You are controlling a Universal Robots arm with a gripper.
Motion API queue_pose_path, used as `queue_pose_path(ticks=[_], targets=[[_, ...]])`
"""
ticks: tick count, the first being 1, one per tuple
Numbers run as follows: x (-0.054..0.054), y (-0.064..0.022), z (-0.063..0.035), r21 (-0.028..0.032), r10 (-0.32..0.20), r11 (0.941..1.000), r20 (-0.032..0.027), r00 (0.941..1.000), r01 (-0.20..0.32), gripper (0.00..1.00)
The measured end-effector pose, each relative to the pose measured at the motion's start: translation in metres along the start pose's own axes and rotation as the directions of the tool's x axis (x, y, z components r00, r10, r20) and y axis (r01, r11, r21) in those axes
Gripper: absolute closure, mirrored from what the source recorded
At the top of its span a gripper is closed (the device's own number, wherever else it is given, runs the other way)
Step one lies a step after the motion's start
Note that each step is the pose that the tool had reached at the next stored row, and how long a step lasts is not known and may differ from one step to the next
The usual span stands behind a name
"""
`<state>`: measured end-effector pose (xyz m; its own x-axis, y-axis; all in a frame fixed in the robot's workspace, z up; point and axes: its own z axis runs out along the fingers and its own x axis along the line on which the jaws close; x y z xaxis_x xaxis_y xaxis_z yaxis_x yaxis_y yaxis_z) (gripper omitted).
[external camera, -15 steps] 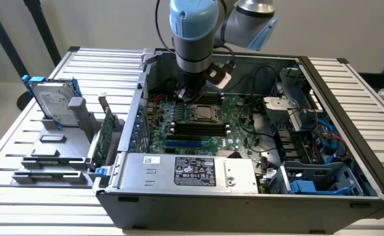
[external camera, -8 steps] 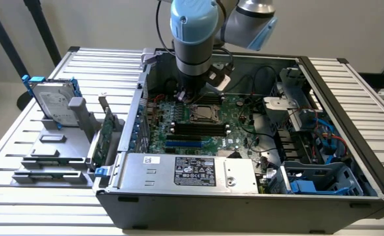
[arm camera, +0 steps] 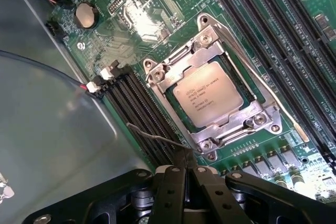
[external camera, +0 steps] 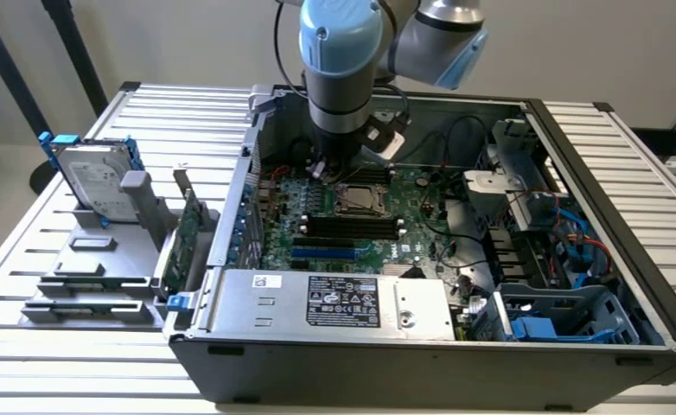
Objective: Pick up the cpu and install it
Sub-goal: 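Install the first cpu locking lever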
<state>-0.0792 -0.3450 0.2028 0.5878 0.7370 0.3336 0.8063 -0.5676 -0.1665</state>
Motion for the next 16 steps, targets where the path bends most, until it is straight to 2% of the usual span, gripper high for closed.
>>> queue_pose_path(ticks=[6,13,16], targets=[[0.0016,-0.0029,0.0045,-0.0005,-0.001,1.0,0.0025,1.0,0.001,0.89],[0.0015,-0.0031,0.0063,-0.0037,-0.003,1.0,0.0152,0.9999,0.003,0.89],[0.0025,-0.0039,0.0085,-0.0054,-0.005,1.0,0.0183,0.9998,0.005,0.89]])
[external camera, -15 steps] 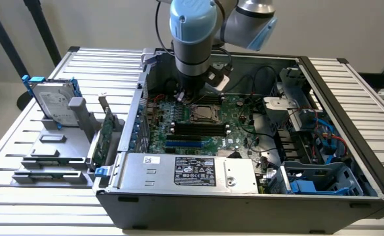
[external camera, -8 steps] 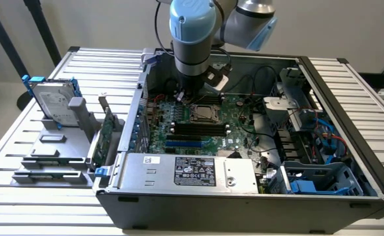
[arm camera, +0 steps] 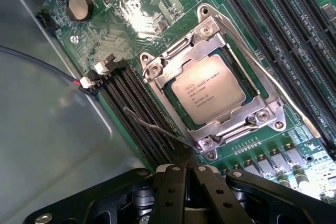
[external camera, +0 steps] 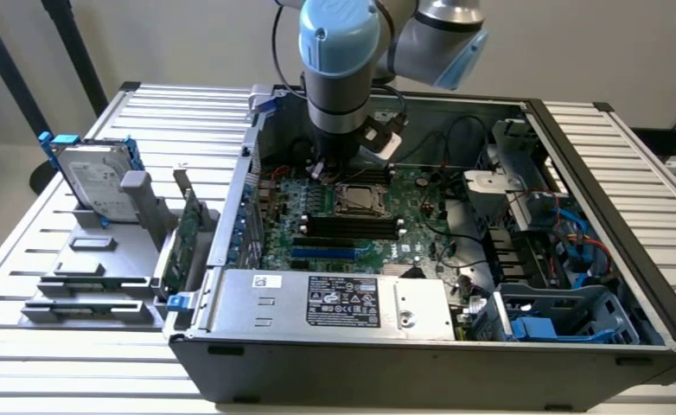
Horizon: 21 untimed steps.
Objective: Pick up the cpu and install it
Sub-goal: 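Install the first cpu locking lever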
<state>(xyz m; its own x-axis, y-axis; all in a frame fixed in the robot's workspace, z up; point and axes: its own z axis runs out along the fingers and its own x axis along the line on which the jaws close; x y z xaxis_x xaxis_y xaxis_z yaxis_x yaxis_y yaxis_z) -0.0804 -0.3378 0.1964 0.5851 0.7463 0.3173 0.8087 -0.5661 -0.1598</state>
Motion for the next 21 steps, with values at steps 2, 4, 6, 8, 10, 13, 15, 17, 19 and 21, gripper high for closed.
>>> queue_pose_path(ticks=[2,4,6,8,10,13,15,17,19,21], targets=[[0.0008,-0.0006,0.0012,-0.0007,-0.001,1.0,0.0012,1.0,0.001,0.89],[0.0012,-0.0002,0.0019,0.0,-0.001,1.0,0.0031,1.0,0.001,0.89],[0.0012,-0.0002,0.0018,0.0026,0.0,1.0,0.0069,1.0,0.0,0.89],[0.0014,-0.0003,0.0012,0.0057,0.001,1.0,0.0096,1.0,-0.001,0.89],[0.0018,-0.0005,0.0,0.0083,0.001,1.0,0.0111,0.9999,-0.001,0.89],[0.0025,-0.0008,-0.0019,0.0109,0.002,0.9999,0.0131,0.9999,-0.003,0.89],[0.0028,-0.001,-0.003,0.0119,0.003,0.9999,0.0139,0.9999,-0.003,0.89],[0.0029,-0.0009,-0.0033,0.0131,0.003,0.9999,0.0149,0.9999,-0.003,0.89],[0.0027,-0.0008,-0.0036,0.0132,0.004,0.9999,0.0175,0.9998,-0.004,0.89],[0.0024,-0.0006,-0.0037,0.0121,0.004,0.9999,0.0205,0.9998,-0.004,0.89]])
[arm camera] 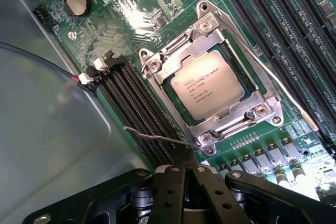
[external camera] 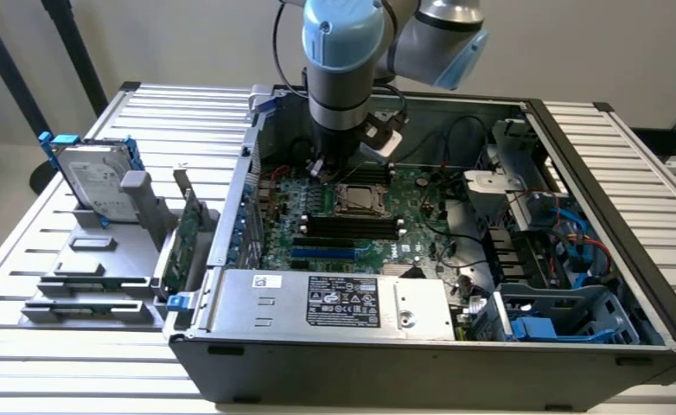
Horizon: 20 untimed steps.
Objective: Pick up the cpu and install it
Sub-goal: 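Install the first cpu locking lever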
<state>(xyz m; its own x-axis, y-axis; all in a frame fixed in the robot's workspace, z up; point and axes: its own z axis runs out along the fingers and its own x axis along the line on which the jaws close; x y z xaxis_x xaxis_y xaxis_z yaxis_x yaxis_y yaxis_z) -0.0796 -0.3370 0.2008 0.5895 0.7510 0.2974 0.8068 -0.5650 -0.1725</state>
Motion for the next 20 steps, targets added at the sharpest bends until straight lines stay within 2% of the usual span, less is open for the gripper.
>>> queue_pose_path(ticks=[8,20], targets=[[0.0014,0.0022,0.0005,-0.0085,-0.001,1.0,0.0124,0.9999,0.001,0.89],[0.0029,0.0024,0.0024,-0.0084,0.0,1.0,0.0146,0.9999,0.0,0.89]])
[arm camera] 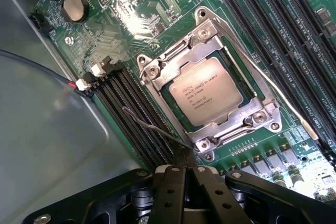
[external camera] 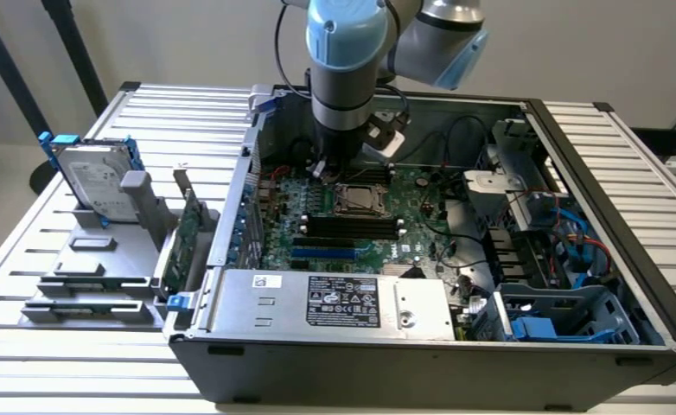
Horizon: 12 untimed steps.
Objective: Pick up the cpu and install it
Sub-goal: 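Install the first cpu locking lever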
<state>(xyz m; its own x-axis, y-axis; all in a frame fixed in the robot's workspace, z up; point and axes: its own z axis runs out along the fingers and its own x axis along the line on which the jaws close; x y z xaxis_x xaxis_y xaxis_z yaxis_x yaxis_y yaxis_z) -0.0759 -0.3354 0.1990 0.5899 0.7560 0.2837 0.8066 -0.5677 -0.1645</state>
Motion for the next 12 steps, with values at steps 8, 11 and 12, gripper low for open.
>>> queue_pose_path(ticks=[8,11,12], targets=[[0.0035,0.0037,0.0004,0.0006,0.001,1.0,0.0066,1.0,-0.001,0.89],[0.005,0.0059,0.0007,0.001,0.002,1.0,0.0085,1.0,-0.002,0.89],[0.0056,0.0067,0.0009,0.0013,0.002,1.0,0.0091,1.0,-0.002,0.89]])
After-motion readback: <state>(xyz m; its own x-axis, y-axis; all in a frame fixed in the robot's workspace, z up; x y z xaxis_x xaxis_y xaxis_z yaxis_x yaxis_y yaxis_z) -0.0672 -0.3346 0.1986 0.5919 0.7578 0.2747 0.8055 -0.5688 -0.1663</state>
